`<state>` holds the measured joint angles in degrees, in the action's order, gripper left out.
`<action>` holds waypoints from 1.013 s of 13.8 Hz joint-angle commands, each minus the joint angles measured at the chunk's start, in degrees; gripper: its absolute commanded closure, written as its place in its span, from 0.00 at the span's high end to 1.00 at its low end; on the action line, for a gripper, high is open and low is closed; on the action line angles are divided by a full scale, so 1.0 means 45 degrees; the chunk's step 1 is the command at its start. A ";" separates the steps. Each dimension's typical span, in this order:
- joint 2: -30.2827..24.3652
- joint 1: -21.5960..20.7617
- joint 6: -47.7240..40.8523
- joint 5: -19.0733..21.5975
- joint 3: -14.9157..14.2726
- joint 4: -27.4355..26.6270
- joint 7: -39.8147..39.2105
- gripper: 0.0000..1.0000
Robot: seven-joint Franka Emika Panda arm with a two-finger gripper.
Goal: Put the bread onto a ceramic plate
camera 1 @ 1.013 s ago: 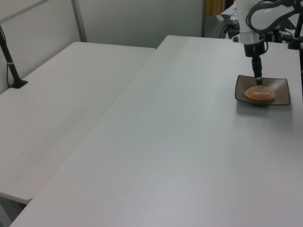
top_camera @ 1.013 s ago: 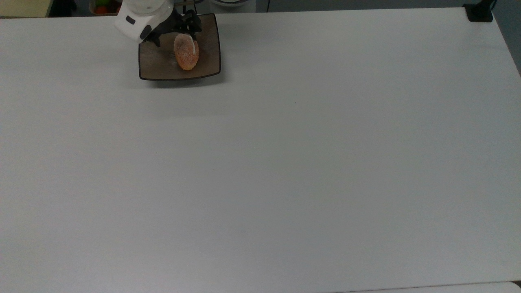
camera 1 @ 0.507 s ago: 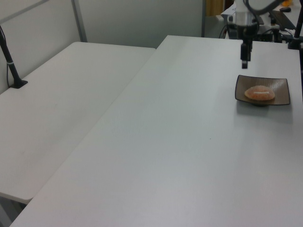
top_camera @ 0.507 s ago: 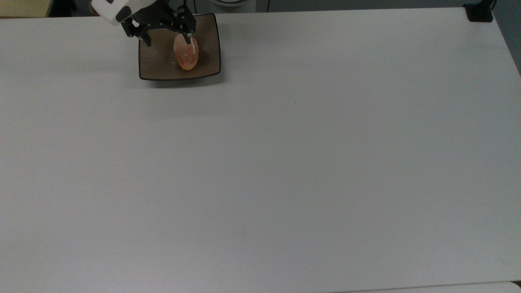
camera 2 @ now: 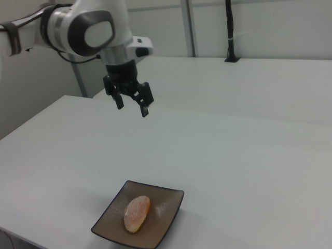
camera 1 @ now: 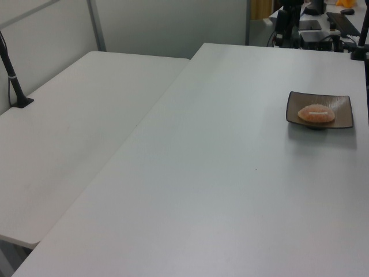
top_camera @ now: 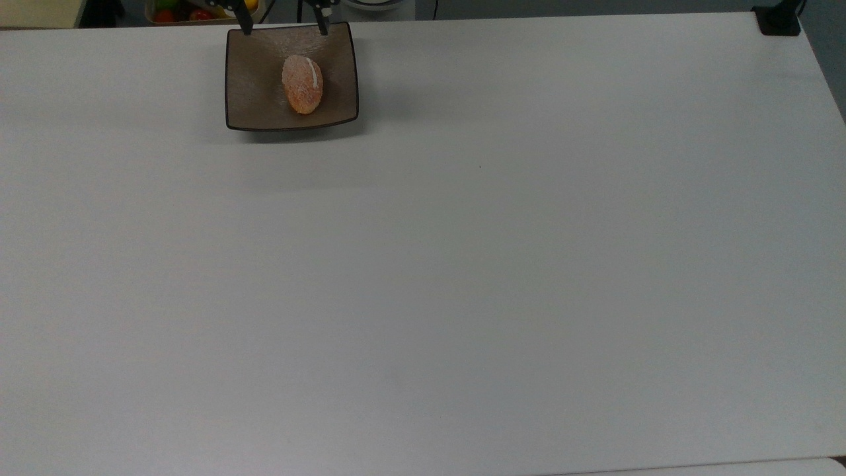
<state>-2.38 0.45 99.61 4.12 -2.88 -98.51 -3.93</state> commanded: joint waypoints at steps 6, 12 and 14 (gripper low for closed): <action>0.0118 -0.0197 0.0207 -0.2010 0.1460 0.0171 0.1263 1.00; 0.0080 -0.0296 0.0112 -0.1074 0.1441 0.0133 0.1186 1.00; 0.0060 -0.0335 0.0033 -0.1012 0.1440 0.0113 0.1244 1.00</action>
<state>-1.97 -0.56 99.79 -2.04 3.93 -98.16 0.75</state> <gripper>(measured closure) 0.000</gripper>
